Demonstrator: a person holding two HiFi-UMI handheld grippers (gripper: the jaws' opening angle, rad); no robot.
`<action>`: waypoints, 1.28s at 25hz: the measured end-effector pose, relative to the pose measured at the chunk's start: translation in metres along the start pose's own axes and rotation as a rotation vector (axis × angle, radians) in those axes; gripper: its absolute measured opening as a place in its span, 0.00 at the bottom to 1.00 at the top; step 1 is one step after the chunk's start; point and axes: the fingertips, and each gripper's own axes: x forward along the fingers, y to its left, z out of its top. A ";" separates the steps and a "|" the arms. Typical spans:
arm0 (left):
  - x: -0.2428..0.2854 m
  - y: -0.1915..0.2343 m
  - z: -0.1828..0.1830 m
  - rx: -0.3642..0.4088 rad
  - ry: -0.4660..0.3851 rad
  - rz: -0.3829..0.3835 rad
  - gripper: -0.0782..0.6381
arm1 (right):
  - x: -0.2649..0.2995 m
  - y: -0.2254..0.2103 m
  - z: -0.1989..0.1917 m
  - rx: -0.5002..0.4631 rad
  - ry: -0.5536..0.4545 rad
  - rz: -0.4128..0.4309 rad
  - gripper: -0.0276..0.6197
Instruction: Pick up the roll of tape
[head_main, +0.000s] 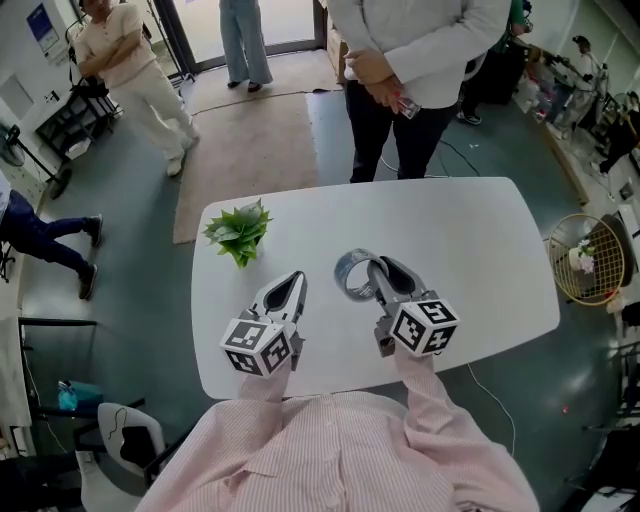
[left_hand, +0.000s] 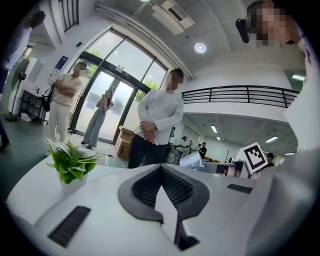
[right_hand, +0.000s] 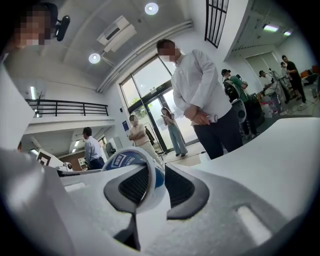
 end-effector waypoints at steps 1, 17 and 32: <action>-0.001 -0.001 0.003 0.002 -0.006 0.002 0.11 | -0.002 0.002 0.005 0.004 -0.015 0.006 0.19; -0.029 -0.008 0.048 0.102 -0.095 0.043 0.11 | -0.031 0.028 0.066 -0.039 -0.204 0.060 0.19; -0.042 -0.004 0.063 0.142 -0.122 0.076 0.11 | -0.042 0.026 0.073 -0.080 -0.232 0.029 0.19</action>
